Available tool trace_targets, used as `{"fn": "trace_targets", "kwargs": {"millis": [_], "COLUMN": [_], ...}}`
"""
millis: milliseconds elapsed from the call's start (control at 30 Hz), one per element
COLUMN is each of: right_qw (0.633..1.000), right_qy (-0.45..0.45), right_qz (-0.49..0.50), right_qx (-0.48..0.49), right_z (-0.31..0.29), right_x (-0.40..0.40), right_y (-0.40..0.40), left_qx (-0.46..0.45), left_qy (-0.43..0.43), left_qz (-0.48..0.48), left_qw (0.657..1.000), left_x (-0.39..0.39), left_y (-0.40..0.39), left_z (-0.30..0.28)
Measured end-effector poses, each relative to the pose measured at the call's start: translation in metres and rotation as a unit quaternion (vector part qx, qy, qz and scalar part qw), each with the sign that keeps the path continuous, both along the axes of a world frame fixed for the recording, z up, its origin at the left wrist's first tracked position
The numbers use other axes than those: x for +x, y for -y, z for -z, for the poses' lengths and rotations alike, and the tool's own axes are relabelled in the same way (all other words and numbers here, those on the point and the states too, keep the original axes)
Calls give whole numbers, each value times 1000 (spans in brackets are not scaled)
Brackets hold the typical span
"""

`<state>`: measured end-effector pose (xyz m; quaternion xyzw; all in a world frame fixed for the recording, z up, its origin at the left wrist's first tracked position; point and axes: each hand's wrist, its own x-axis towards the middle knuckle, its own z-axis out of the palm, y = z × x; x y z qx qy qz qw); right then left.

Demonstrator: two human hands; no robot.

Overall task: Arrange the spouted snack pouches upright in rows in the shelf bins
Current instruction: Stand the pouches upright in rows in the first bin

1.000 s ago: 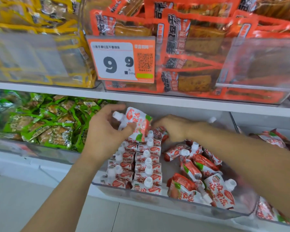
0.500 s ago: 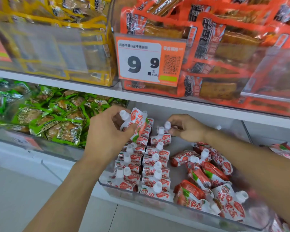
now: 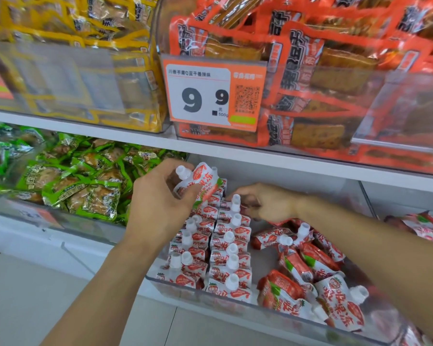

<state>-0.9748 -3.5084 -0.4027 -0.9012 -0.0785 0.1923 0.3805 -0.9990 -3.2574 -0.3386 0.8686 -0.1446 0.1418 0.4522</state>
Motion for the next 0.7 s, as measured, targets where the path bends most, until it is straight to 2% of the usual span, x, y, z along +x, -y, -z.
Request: {"fn": "trace_targets", "kwargs": {"millis": [200, 333, 400, 467, 533, 600, 700], "right_qw": [999, 998, 996, 993, 986, 979, 981], "right_qy": [-23, -60, -69, -20, 56, 76, 34], "right_qz": [-22, -24, 29, 109, 160, 188, 153], "right_qx": [-41, 6, 41, 46, 2, -19, 115], "right_z": [-7, -11, -14, -17, -20, -25, -37], "right_x": [4, -1, -5, -5, -2, -2, -11], "right_y": [3, 2, 1, 1, 7, 14, 20], "left_qx": [32, 67, 86, 101, 114, 116, 116], "left_qy": [34, 51, 61, 74, 90, 99, 106], "left_qz": [17, 41, 54, 60, 60, 63, 70], "left_qw": [999, 996, 993, 990, 988, 986, 985], "left_x": [6, 11, 10, 9, 8, 7, 7], "left_y": [5, 11, 14, 18, 22, 26, 32], "left_z": [2, 5, 5, 6, 7, 7, 7]}}
